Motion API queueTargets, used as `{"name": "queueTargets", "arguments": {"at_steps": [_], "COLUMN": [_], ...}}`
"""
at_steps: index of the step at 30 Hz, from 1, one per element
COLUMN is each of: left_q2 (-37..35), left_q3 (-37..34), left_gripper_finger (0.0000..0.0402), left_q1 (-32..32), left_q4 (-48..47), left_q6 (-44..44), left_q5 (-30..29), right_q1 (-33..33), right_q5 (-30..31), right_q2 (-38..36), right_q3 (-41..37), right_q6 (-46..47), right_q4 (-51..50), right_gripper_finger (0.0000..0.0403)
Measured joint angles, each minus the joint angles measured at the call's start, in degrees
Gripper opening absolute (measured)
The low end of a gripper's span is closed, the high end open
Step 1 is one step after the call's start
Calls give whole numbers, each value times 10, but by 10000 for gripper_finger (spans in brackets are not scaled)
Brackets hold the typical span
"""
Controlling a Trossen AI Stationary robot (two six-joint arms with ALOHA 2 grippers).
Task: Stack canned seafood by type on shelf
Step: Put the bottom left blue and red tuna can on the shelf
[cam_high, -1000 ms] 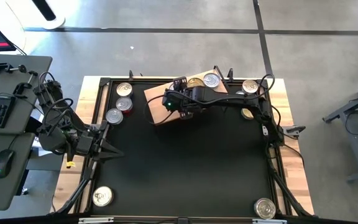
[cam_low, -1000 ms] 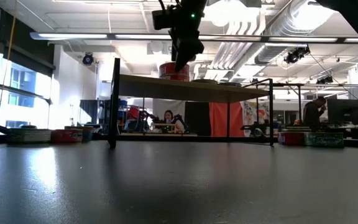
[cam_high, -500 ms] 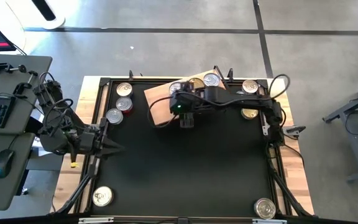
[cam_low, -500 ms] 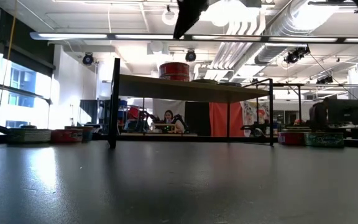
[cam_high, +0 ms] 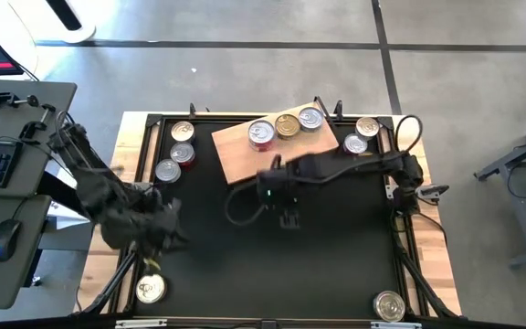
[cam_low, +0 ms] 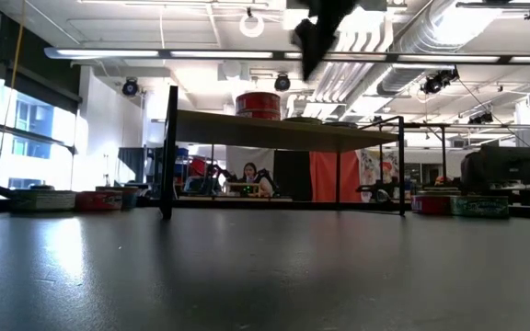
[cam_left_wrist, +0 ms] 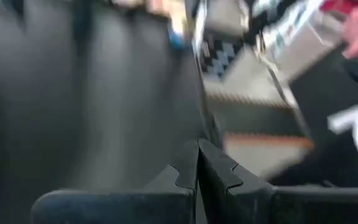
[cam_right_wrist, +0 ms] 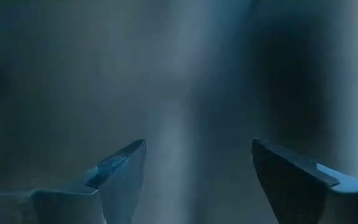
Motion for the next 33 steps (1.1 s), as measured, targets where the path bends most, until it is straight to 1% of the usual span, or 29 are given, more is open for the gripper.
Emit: {"name": "queueTargets", "arguments": {"at_steps": [3, 6, 8, 11, 13, 16, 18, 19, 21, 23, 24, 25, 28, 31, 33], "left_q2": [53, 109, 137, 169, 185, 212, 231, 242, 263, 278, 286, 291, 305, 313, 314], "left_q3": [0, 0, 0, 0, 0, 0, 0, 0, 0, 0, 0, 1, 1, 0, 0], "left_gripper_finger": [0, 0, 0, 0, 0, 0, 0, 0, 0, 0, 0, 0, 0, 0, 0], "left_q1": [-33, -76, -101, -134, -150, -166, -167, -167, -166, -164, -164, -162, -150, -136, -127], "left_q4": [-22, -44, -79, -109, -122, -144, -162, -170, -169, -172, -172, -174, -185, -198, -188], "left_q6": [-157, -291, -388, -537, -622, -710, -752, -769, -787, -791, -789, -787, -791, -787, -778], "left_q5": [65, 120, 142, 166, 177, 194, 221, 239, 276, 308, 321, 329, 350, 354, 352], "right_q1": [28, 60, 78, 105, 127, 158, 178, 185, 197, 207, 211, 214, 218, 225, 231], "right_q5": [-31, -56, -78, -109, -104, -49, 5, 27, 51, 66, 69, 70, 74, 73, 69], "right_q2": [-19, -59, -91, -134, -162, -192, -202, -205, -212, -216, -216, -216, -216, -216, -221], "right_q3": [-104, -218, -281, -352, -387, -423, -435, -438, -443, -448, -452, -456, -463, -463, -463], "right_q6": [21, 59, 94, 153, 204, 277, 320, 340, 365, 379, 383, 390, 411, 412, 419], "right_q4": [7, 60, 104, 170, 211, 266, 280, 282, 283, 285, 283, 282, 281, 282, 280], "right_gripper_finger": [284, 284, 284, 284, 284, 274, 243, 218, 147, 55, 29, 20, 25, 7, 4]}}
